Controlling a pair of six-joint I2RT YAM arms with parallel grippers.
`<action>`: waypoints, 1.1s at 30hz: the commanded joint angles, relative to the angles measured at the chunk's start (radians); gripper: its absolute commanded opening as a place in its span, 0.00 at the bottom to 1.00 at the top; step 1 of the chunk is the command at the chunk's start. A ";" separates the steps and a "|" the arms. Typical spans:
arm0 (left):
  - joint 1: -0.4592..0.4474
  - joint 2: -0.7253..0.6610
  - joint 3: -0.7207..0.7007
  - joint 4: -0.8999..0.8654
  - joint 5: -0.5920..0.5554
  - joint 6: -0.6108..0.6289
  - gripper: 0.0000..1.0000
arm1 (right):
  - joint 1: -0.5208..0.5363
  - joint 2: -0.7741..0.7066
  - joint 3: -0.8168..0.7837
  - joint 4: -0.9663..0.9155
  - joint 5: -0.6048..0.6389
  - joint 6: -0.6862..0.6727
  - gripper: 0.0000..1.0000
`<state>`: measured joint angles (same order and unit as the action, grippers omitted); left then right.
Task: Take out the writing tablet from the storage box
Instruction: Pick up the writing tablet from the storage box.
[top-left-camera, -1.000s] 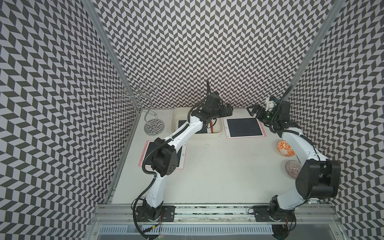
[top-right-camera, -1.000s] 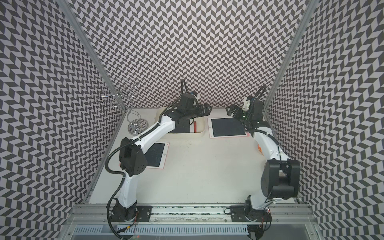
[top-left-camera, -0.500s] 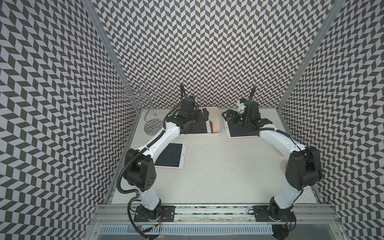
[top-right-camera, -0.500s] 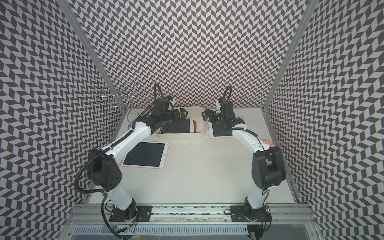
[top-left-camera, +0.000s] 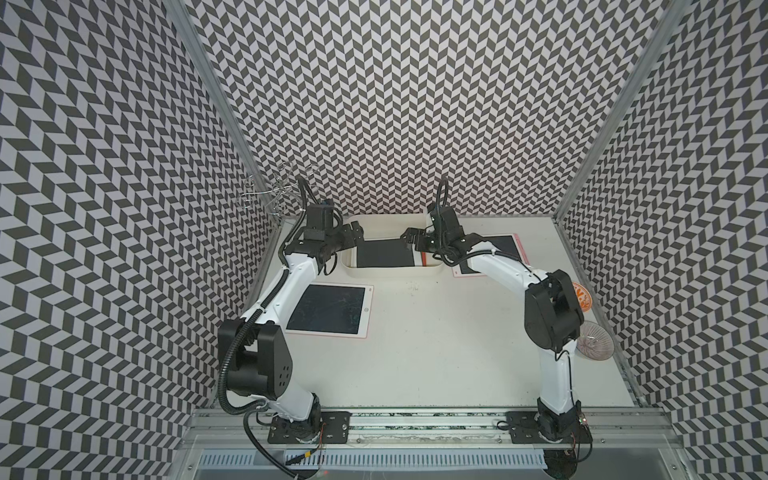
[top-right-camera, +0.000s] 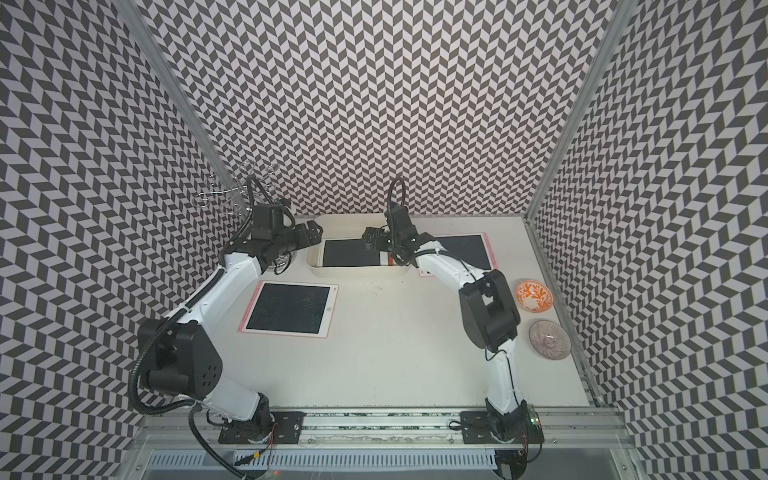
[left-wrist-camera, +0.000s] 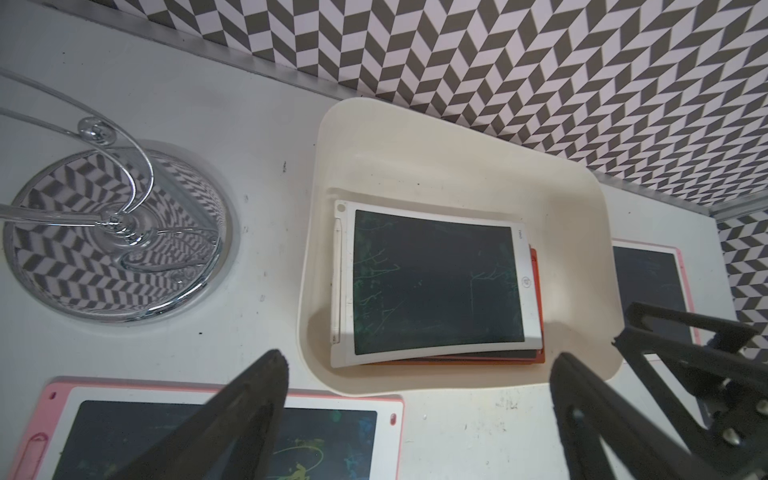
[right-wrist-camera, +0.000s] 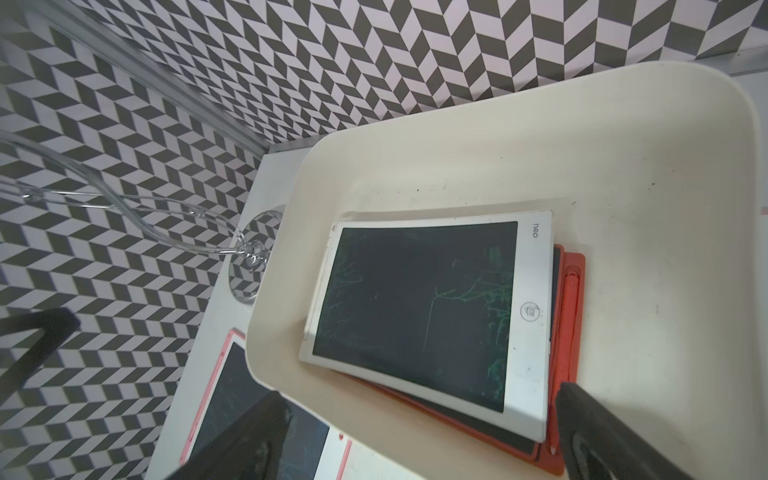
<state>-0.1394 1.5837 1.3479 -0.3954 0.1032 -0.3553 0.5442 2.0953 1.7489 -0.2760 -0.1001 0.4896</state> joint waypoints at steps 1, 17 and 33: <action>0.021 0.032 -0.011 0.007 0.014 0.032 0.92 | 0.005 0.068 0.085 -0.027 0.054 -0.013 0.99; 0.069 0.218 -0.016 0.002 0.021 0.050 0.83 | 0.002 0.217 0.166 -0.066 0.075 -0.081 0.99; 0.069 0.292 0.012 -0.002 -0.048 0.061 0.67 | -0.028 0.252 0.163 -0.036 0.026 -0.077 0.99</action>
<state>-0.0776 1.8729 1.3262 -0.3916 0.0757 -0.3058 0.5224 2.3329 1.8954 -0.3584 -0.0647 0.4183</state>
